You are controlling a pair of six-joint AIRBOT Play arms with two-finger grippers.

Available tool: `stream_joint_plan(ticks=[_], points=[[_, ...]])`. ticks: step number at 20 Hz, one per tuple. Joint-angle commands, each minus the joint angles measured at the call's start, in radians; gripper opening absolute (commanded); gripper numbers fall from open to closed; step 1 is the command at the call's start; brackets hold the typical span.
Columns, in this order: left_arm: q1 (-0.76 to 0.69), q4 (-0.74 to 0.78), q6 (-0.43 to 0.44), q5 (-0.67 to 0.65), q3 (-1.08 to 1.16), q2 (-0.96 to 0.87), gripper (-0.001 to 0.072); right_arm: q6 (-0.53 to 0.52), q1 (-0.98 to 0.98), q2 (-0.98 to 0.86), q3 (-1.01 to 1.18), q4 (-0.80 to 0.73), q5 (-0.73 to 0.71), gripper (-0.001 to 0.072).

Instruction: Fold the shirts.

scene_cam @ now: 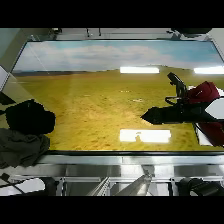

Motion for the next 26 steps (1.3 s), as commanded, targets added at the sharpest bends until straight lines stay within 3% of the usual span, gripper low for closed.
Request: stream_joint_plan(ticks=[1, 4, 5, 6, 7, 8, 10, 16, 24, 26], points=[[0.030, 0.005, 0.040, 0.053, 0.009, -0.167, 0.0720, 0.000, 0.000, -0.001, 0.000, 0.000, 0.000, 0.0018], [0.030, 0.004, 0.040, 0.043, 0.009, -0.247, 0.0720, 0.000, 0.000, -0.001, 0.000, 0.000, 0.000, 0.0019], [0.027, 0.002, 0.040, 0.035, 0.009, -0.258, 0.0659, 0.000, 0.000, -0.001, 0.000, 0.000, 0.000, 0.0019], [0.017, 0.002, 0.040, 0.032, 0.010, -0.259, 0.0430, 0.000, 0.000, -0.001, 0.000, 0.000, 0.000, 0.0019], [0.003, 0.001, 0.040, 0.023, 0.017, -0.256, 0.0127, 0.000, 0.000, -0.001, 0.000, 0.000, 0.000, 0.0019], [-0.016, -0.007, 0.043, -0.005, 0.046, -0.256, -0.0003, 0.000, 0.000, -0.001, 0.000, 0.000, 0.000, 0.0019], [-0.072, -0.082, 0.047, -0.090, 0.131, -0.252, -0.0002, 0.000, 0.000, -0.001, 0.000, 0.001, -0.003, 0.0019], [-0.370, -0.615, 0.062, -0.226, 0.388, -0.125, 0.0015, 0.000, 0.000, 0.000, 0.000, 0.082, 0.033, 0.0019], [-0.889, -0.615, 0.026, -0.225, 0.538, -0.058, 0.0016, -0.037, -0.169, 0.054, 0.021, 0.084, 0.100, 0.0019], [-0.957, -0.529, 0.003, -0.214, 0.537, -0.072, 0.0016, -0.046, -0.215, 0.070, 0.021, 0.082, 0.129, 0.0019]])
